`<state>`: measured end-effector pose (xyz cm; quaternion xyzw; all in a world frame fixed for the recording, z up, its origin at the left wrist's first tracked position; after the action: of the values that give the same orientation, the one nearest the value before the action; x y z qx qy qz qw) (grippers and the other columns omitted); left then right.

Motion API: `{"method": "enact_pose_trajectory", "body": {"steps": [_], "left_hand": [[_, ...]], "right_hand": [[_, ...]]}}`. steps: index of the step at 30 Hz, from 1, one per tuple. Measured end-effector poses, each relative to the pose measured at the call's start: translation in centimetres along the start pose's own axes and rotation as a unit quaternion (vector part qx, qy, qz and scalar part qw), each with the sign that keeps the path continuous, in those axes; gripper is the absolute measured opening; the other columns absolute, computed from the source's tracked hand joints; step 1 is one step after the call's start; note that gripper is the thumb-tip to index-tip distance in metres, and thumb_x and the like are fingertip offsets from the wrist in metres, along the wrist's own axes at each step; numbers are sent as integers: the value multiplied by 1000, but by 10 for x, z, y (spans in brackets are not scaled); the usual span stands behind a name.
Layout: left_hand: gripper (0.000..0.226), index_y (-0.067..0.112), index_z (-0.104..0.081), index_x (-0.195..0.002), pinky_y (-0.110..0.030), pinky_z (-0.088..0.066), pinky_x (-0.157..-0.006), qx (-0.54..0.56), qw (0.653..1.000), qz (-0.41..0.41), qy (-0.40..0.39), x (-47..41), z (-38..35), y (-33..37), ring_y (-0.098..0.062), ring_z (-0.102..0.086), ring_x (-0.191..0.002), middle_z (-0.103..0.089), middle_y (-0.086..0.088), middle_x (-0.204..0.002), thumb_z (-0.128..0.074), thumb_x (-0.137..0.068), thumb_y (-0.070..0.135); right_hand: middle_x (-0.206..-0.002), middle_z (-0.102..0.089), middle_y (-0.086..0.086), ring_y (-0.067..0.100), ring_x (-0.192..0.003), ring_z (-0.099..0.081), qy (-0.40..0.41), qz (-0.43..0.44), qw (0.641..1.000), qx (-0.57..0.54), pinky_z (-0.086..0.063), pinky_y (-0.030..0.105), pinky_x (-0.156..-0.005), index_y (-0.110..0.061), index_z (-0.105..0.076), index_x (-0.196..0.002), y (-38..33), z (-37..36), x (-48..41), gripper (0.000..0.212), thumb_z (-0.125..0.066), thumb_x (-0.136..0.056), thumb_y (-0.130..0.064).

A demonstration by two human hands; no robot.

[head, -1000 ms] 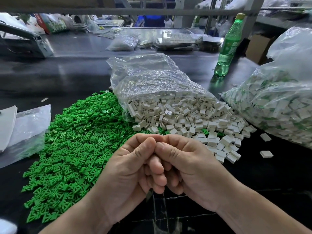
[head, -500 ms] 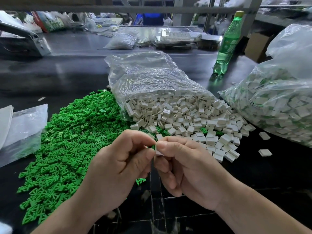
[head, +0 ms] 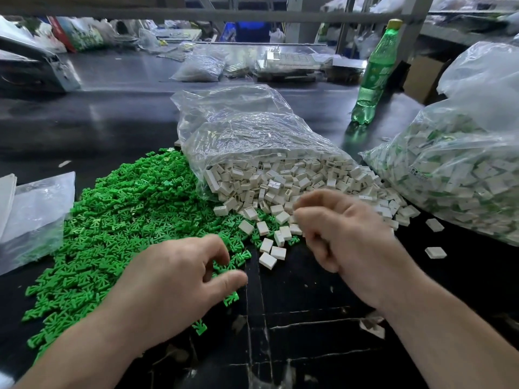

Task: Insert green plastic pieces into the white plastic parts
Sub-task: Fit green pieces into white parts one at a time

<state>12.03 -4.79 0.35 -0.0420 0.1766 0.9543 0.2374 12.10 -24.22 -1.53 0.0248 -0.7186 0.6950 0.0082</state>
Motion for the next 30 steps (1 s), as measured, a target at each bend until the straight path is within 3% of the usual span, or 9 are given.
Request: {"method": "enact_pose_trajectory", "body": {"steps": [2,4,6,10,20,22,24,27,30], "left_hand": [[55,44,-48,-94,-14,-41,-58,-54,998,-2,-44,2,-9,4,6,-50,-66,-55,23,-73,-35,-66,90],[51,44,-44,-97,-16,-40,-60,-88,994,-2,-64,2,-15,7,2,-50,-72,-53,23,-80,-41,-69,86],[40,43,-44,-99,-21,-44,-66,-106,992,2,-74,0,-17,8,-2,-51,-80,-52,22,-89,-46,-78,77],[25,41,-52,-107,-23,-46,-72,-103,992,-4,-77,-2,-19,7,-1,-51,-84,-53,20,-98,-47,-91,60],[18,36,-51,-82,-13,-37,-60,-26,999,1,-32,-3,-17,-1,3,-51,-75,-55,22,-83,-57,-85,52],[17,34,-53,-75,-15,-41,-61,37,999,1,3,-3,-10,0,-1,-55,-76,-58,18,-75,-63,-82,46],[13,31,-58,-73,-13,-44,-56,155,987,27,43,-3,0,-3,-2,-58,-69,-63,14,-74,-65,-78,42],[7,33,-65,-82,-19,-51,-51,338,936,76,65,-4,0,-11,-11,-64,-59,-69,3,-72,-71,-80,30],[16,32,-71,-86,-19,-53,-54,466,878,86,61,-5,-6,-11,-13,-68,-65,-71,-4,-76,-74,-81,18]], "right_hand": [[-74,-64,-14,2,-62,-58,-3,45,951,304,-46,18,-52,-40,-66,-103,-2,-11,6,20,-68,-86,-50],[-87,-63,-16,5,-81,-62,-34,68,834,547,-49,27,-65,-42,-56,-121,8,-32,8,41,-59,-87,-65],[-107,-64,-11,21,-100,-63,-52,76,761,643,-48,33,-73,-40,-49,-132,14,-47,8,45,-51,-93,-64],[-110,-64,-5,27,-98,-62,-63,96,768,630,-46,34,-71,-33,-52,-125,13,-56,6,34,-47,-100,-55],[-88,-59,-4,27,-81,-59,-70,134,748,646,-38,35,-62,-23,-42,-98,12,-60,8,16,-42,-101,-39],[-79,-59,-3,25,-73,-58,-51,153,766,622,-42,36,-60,-19,-51,-101,9,-55,8,16,-44,-99,-33],[-69,-59,-6,14,-61,-54,-34,139,818,558,-43,30,-56,-22,-60,-114,7,-45,5,21,-48,-97,-28],[-68,-68,-3,2,-46,-49,-43,44,943,326,-38,16,-46,-31,-65,-120,17,-32,3,28,-51,-95,-26],[-82,-74,-2,5,-47,-48,-94,-3,986,137,-39,18,-43,-34,-64,-117,24,-42,5,27,-57,-92,-30]]}}
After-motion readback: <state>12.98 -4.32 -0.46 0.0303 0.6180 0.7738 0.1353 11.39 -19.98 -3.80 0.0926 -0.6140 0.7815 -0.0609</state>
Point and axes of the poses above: each hand's wrist, its own x-axis away from the middle knuckle, its own z-axis out of the back of the hand, y = z × x, the point moved 10 cm from there along -x, towards the middle knuckle
